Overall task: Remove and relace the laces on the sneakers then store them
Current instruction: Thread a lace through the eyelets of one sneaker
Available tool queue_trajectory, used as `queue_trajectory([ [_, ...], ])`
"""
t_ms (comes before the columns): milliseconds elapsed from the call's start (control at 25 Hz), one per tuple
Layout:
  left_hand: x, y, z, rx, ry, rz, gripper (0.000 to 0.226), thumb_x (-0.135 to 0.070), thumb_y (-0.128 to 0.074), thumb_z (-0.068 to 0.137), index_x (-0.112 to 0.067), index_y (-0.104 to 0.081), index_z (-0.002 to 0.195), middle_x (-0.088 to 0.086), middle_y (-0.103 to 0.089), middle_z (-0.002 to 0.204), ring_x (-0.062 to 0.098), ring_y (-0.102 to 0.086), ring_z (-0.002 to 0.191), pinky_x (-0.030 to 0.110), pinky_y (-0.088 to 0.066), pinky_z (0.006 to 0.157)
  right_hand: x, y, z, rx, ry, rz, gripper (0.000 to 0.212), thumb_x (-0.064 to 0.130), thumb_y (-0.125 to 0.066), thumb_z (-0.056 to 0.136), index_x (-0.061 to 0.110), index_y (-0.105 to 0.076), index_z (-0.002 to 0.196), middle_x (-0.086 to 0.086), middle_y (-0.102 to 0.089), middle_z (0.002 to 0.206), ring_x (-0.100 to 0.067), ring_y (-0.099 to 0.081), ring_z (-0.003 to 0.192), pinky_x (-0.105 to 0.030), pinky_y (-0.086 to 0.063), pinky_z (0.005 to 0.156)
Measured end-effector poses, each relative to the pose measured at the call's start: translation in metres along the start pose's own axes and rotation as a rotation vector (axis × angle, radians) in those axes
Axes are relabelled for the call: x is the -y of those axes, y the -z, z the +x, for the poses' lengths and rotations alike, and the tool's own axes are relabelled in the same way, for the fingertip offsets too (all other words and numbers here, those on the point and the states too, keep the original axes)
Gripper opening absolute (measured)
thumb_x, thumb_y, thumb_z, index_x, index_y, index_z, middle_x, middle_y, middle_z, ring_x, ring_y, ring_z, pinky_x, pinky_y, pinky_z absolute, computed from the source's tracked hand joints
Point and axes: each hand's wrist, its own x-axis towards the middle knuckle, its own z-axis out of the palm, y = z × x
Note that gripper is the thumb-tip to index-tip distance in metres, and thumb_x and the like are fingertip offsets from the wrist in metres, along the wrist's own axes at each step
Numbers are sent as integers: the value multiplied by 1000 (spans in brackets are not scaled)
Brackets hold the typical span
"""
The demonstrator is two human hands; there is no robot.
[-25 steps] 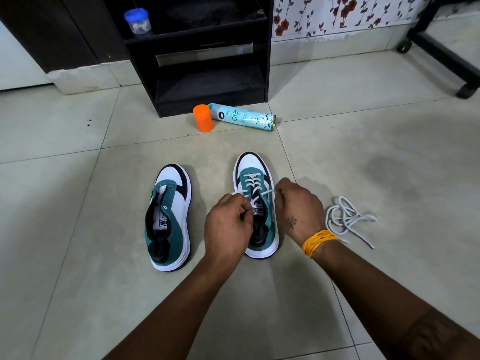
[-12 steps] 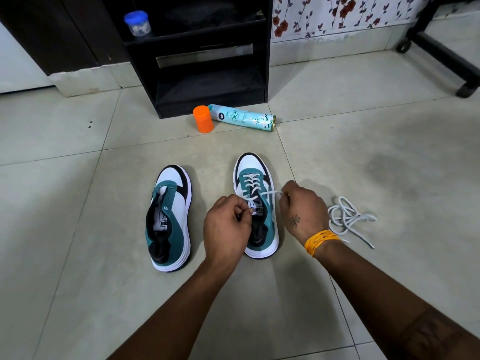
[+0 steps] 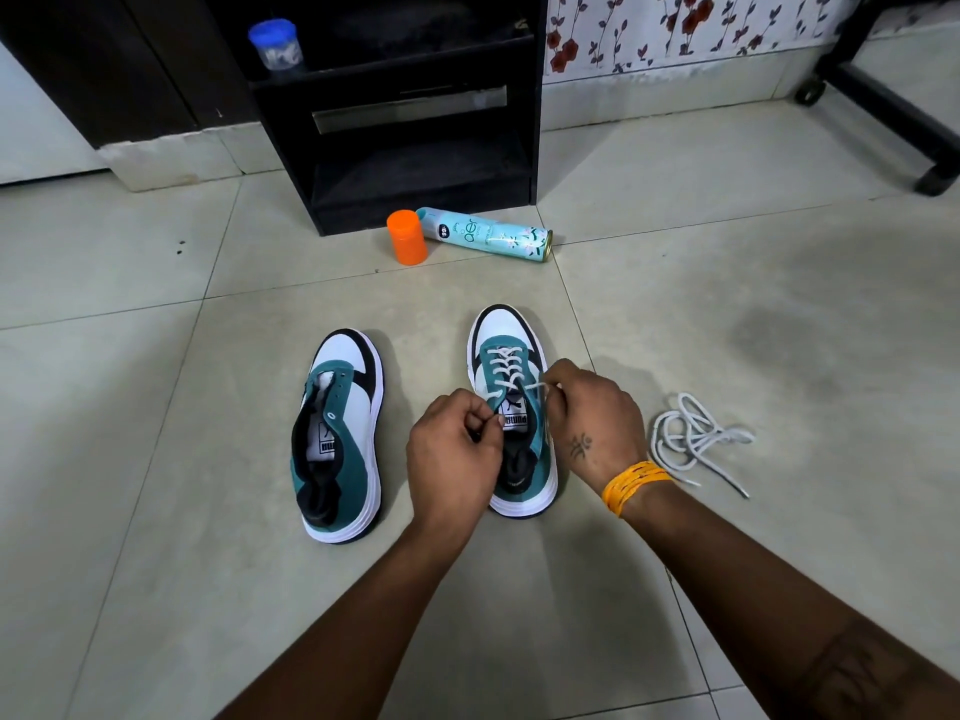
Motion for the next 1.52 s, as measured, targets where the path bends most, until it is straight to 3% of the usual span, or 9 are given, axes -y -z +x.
queue_trajectory([
  [160, 3, 4, 2, -37, -30, 3, 12, -15, -74, 86, -25, -69, 93, -10, -65, 86, 10, -63, 76, 37, -56, 71, 2, -2, -6, -34, 2, 63, 15, 29, -53, 99, 24, -61, 110, -5, -72, 86, -36, -65, 79, -33, -34, 59],
  [280, 6, 7, 12, -13, -48, 98, 30, -16, -68, 92, -26, -70, 119, -8, -67, 109, 16, -64, 96, 35, -54, 83, 7, 0, -5, -51, 58, 87, 17, 26, -55, 98, 25, -63, 114, -5, -73, 88, -36, -65, 79, -32, -35, 61],
  [440, 7, 12, 26, 26, -59, 85, 12, -17, -69, 92, -27, -74, 93, -10, -71, 95, 18, -63, 95, 34, -50, 82, 5, -2, -4, -61, 50, 79, 11, 28, -54, 100, 24, -63, 104, -3, -70, 87, -35, -64, 78, -33, -40, 59],
  [600, 7, 23, 33, 41, 145, 4, 23, -21, -68, 92, -34, -66, 74, -21, -68, 76, 2, -64, 76, 30, -53, 75, 2, -4, -7, -81, 28, 56, 14, 30, -54, 99, 21, -64, 101, -2, -56, 95, -28, -58, 82, -35, -47, 57],
  [720, 7, 28, 38, 134, 199, -62, 16, -18, -70, 90, -27, -73, 77, -15, -72, 71, 7, -68, 72, 34, -58, 77, 3, -1, -8, -57, 24, 96, 12, 27, -56, 97, 20, -65, 100, -2, -58, 103, -25, -57, 93, -38, -52, 63],
  [1000, -25, 51, 58, 297, 339, -450, 12, -6, -65, 95, -10, -77, 93, 4, -68, 68, 15, -50, 53, 26, -44, 53, 19, 36, 6, 85, -254, 577, 9, 22, -62, 83, 27, -68, 85, 1, -68, 66, -21, -66, 64, -43, -59, 72],
  [1240, -55, 62, 64, 355, 352, -636, 18, -10, -59, 99, -3, -75, 102, 10, -73, 80, 18, -59, 59, 29, -52, 61, 45, 79, 15, 157, -347, 989, 9, 6, -64, 92, 8, -73, 92, -8, -69, 75, -17, -62, 59, -31, -54, 62],
  [1400, -63, 66, 67, 295, 373, -730, 31, 0, -44, 97, -2, -73, 107, 16, -79, 94, 30, -76, 83, 38, -63, 82, 52, 90, 20, 207, -384, 1137, 18, 15, -59, 100, 8, -75, 105, -13, -76, 90, -19, -72, 75, -32, -57, 70],
  [1520, -63, 64, 65, 268, 318, -633, 23, 4, -54, 96, -7, -73, 104, 12, -80, 94, 29, -78, 89, 35, -63, 82, 51, 91, 22, 223, -348, 1108, 23, 4, -58, 97, 11, -76, 108, -9, -79, 94, -20, -76, 86, -42, -61, 84],
])
